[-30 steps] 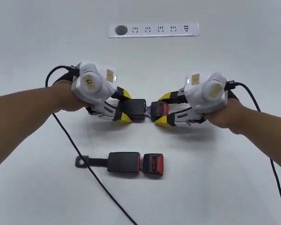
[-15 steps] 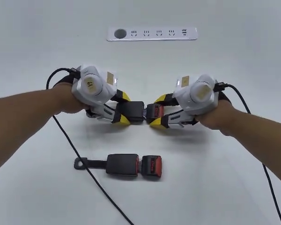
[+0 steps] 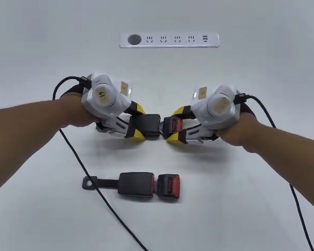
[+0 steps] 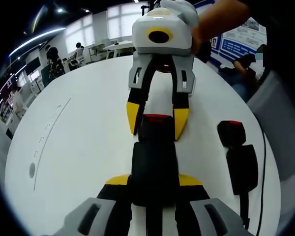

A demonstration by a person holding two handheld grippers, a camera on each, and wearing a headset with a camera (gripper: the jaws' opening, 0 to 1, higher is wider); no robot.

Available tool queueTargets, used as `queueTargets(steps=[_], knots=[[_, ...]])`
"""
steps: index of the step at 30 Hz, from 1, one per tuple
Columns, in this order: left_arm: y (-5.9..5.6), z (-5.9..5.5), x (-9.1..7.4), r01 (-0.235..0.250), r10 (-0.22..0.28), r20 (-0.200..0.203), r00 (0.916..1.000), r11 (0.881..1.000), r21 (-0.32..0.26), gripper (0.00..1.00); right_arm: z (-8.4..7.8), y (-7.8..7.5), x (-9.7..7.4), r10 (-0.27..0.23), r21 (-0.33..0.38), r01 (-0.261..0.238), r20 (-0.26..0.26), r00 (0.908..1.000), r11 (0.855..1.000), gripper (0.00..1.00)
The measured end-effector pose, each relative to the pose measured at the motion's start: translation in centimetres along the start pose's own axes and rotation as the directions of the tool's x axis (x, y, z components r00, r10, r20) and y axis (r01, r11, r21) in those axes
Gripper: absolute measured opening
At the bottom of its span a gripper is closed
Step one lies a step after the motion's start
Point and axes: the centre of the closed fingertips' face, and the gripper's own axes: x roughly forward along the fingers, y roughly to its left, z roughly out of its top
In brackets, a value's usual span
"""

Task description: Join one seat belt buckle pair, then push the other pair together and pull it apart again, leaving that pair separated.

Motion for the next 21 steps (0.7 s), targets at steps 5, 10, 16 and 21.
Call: queueTargets(steps=[5,10,16,21], knots=[[0.0,0.0,0.0,0.001,-0.001,0.001,1.0,1.0,0.002,0.34,0.0,0.0,-0.1,-0.001,-0.002,0.001,-0.004,1.0,1.0,0.35],[0.0,0.0,0.0,0.001,-0.001,0.001,1.0,1.0,0.005,0.34,-0.1,0.1,-0.2,-0.005,-0.004,0.005,-0.006,1.0,1.0,0.35],[0.0,0.0,0.0,0.0,0.0,0.003,1.0,1.0,0.002,0.34,-0.4,0.0,-0.5,-0.005,-0.009,0.005,-0.012,0.9999,1.0,0.35],[0.0,0.0,0.0,0.001,-0.001,0.002,1.0,1.0,0.001,0.34,-0.8,0.0,-1.1,-0.002,-0.009,0.002,-0.021,0.9998,1.0,0.35]])
